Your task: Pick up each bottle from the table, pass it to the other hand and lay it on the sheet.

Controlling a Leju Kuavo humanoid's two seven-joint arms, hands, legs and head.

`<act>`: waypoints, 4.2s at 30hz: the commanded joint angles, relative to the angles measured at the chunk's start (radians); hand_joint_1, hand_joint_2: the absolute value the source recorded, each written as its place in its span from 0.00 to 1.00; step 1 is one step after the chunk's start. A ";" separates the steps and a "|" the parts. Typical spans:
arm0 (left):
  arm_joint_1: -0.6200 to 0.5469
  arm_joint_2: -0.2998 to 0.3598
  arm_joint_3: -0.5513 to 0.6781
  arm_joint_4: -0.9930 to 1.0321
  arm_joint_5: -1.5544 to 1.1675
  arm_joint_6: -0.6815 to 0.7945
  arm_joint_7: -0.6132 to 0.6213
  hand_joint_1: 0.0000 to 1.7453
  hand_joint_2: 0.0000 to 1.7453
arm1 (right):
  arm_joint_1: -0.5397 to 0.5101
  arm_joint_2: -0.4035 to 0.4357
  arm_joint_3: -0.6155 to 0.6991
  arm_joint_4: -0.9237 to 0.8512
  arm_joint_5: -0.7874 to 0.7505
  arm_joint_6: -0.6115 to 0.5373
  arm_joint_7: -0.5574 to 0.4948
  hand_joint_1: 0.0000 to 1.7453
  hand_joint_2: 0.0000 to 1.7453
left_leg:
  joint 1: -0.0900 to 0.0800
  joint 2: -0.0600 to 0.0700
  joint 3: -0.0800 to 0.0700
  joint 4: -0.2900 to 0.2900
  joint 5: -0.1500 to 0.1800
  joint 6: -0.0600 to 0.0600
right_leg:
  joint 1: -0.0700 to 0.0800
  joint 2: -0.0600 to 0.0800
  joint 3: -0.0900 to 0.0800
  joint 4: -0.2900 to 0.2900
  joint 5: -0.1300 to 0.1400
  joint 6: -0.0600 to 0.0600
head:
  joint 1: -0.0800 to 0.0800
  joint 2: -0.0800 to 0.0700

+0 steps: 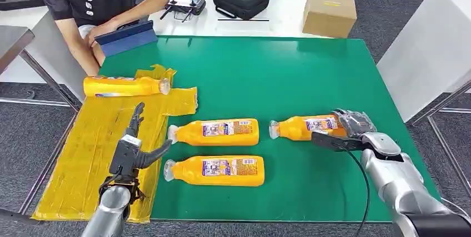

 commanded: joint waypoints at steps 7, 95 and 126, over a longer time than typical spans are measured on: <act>0.027 0.015 -0.048 -0.117 -0.002 -0.012 0.002 0.00 1.00 | 0.010 -0.022 0.010 0.066 -0.048 -0.062 -0.002 1.00 1.00 | 0.001 -0.002 0.005 0.000 -0.002 -0.004 | 0.001 -0.002 0.006 -0.001 -0.002 -0.003 | 0.000 0.000; -0.088 0.066 -0.137 -0.255 0.223 -0.217 0.178 0.00 1.00 | 0.210 0.530 0.482 -0.424 -1.159 0.110 -0.214 1.00 1.00 | 0.004 0.000 -0.001 0.000 -0.001 -0.005 | 0.003 0.000 -0.001 0.000 -0.002 -0.003 | 0.000 0.000; -0.095 0.091 -0.240 -0.221 0.184 -0.230 0.213 0.00 1.00 | 0.156 0.442 0.257 -0.529 -1.255 -0.120 -0.207 1.00 1.00 | 0.003 0.000 0.001 0.000 -0.002 -0.006 | 0.002 0.000 0.001 0.000 -0.003 -0.003 | 0.000 0.000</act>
